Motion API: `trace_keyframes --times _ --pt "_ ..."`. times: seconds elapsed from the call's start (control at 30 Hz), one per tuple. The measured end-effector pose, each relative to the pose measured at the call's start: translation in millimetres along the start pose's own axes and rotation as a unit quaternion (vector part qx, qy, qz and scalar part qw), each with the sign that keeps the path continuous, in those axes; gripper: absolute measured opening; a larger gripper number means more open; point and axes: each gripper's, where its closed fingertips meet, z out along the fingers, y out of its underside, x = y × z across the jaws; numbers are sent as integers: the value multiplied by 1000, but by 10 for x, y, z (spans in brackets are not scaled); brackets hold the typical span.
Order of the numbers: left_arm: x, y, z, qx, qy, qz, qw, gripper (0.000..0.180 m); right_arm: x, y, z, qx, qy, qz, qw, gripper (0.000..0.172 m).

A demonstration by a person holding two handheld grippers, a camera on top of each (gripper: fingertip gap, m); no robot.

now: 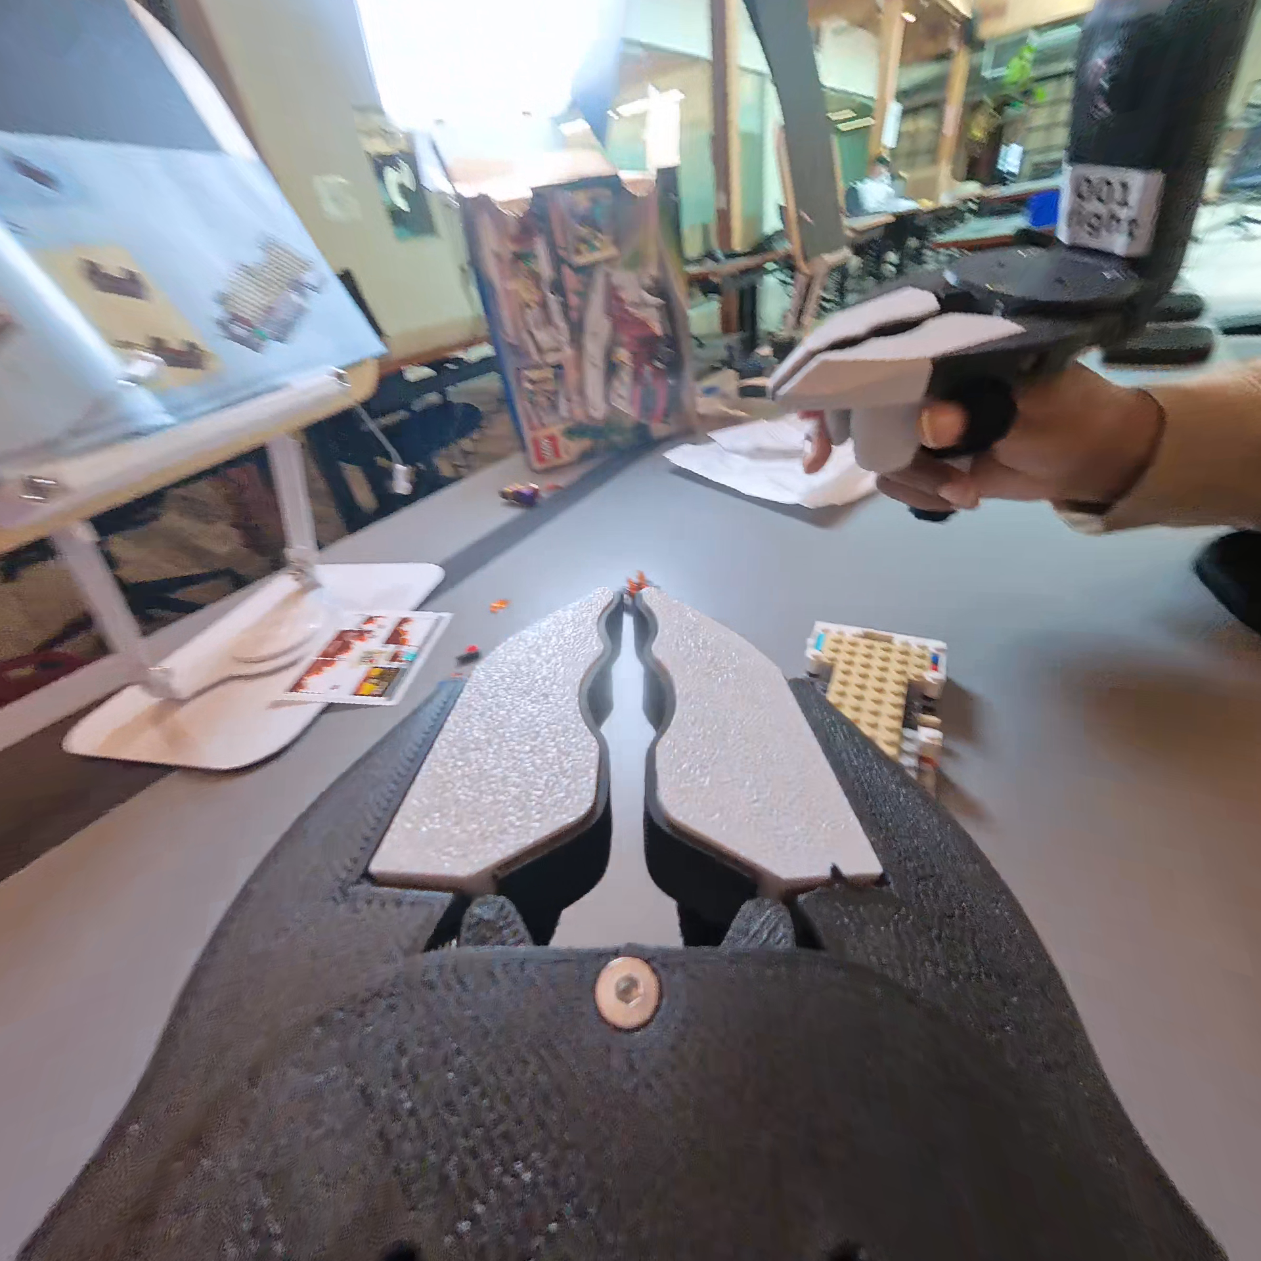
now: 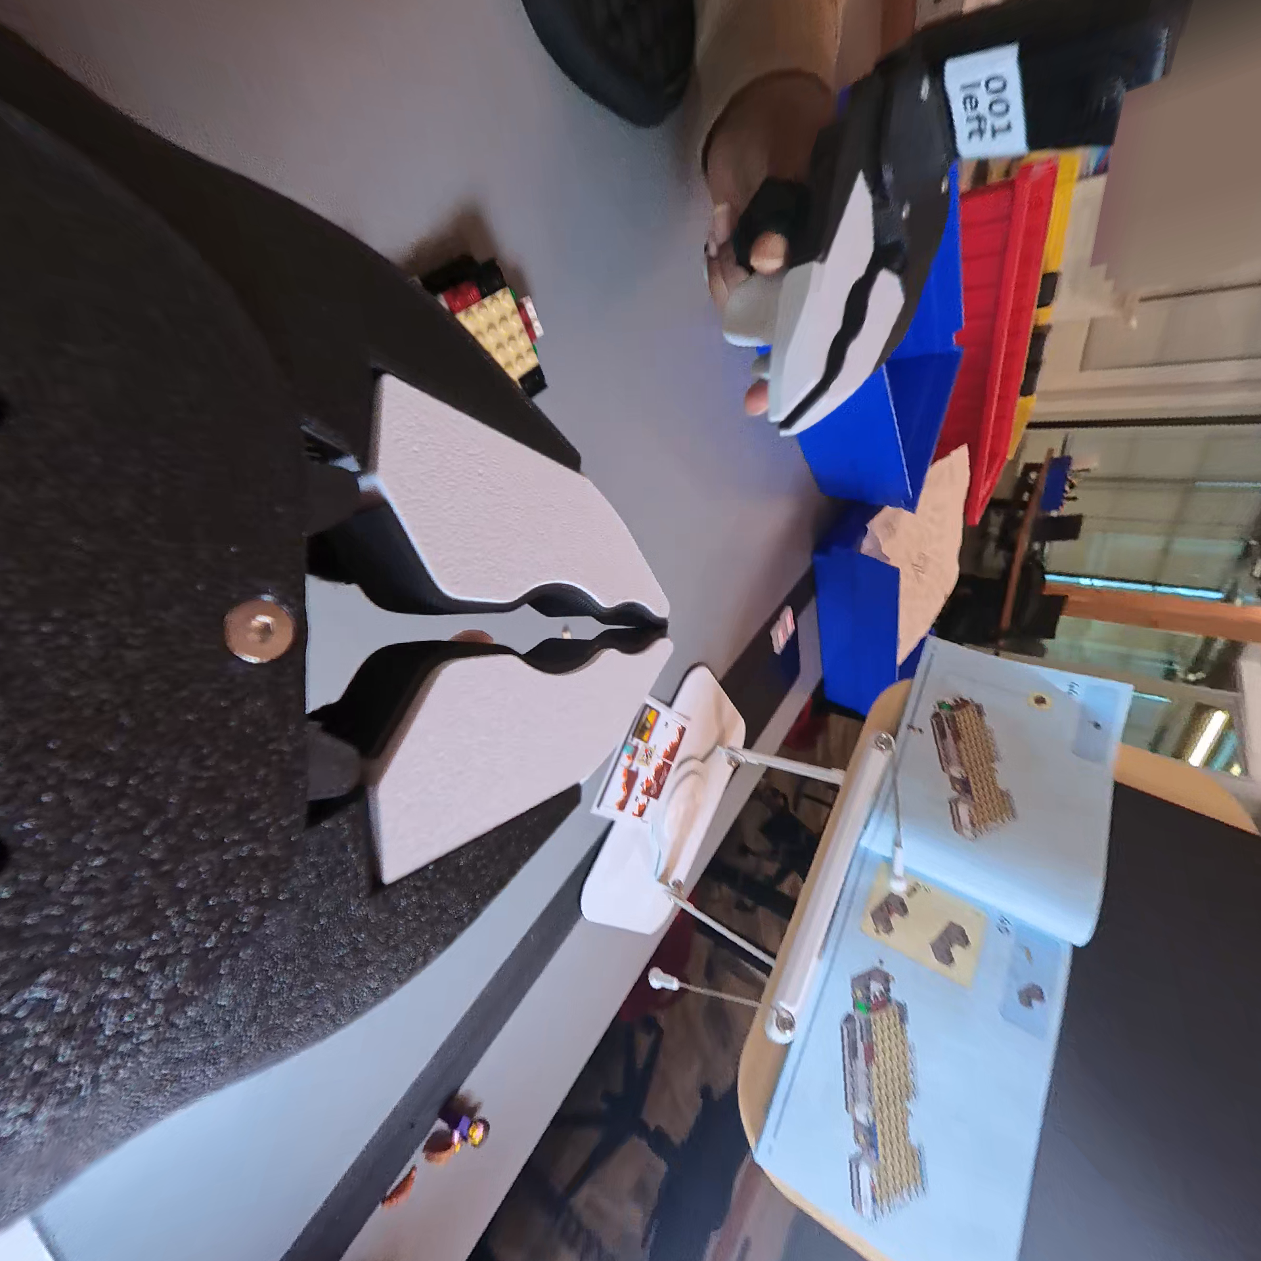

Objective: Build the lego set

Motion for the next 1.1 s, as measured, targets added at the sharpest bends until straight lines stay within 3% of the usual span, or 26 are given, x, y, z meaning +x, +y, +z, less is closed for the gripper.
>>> trace_keyframes --times 0.17,0.3,0.5,0.67,0.83,0.93,1.1 --pt "-458 -169 -225 39 -114 -18 993 0 60 -38 29 35 15 13 999 0" --pt "-702 -98 -354 32 -153 -29 987 0 136 108 29 7 21 21 1000 0" --pt "-670 295 -203 -31 -127 -67 989 0 298 363 -3 -51 23 25 998 3" --pt "-537 422 -85 -55 -100 -61 992 0 355 578 106 -133 -38 8 990 10" --pt "-458 530 -40 -67 -80 -75 992 0 361 790 550 -247 -163 -63 953 8" --pt "-432 580 -37 -75 -73 -73 992 0 459 978 865 -294 -217 -146 919 7" --pt "-375 627 -30 -82 -57 -63 993 0 524 1334 1123 -379 -309 -204 848 16"
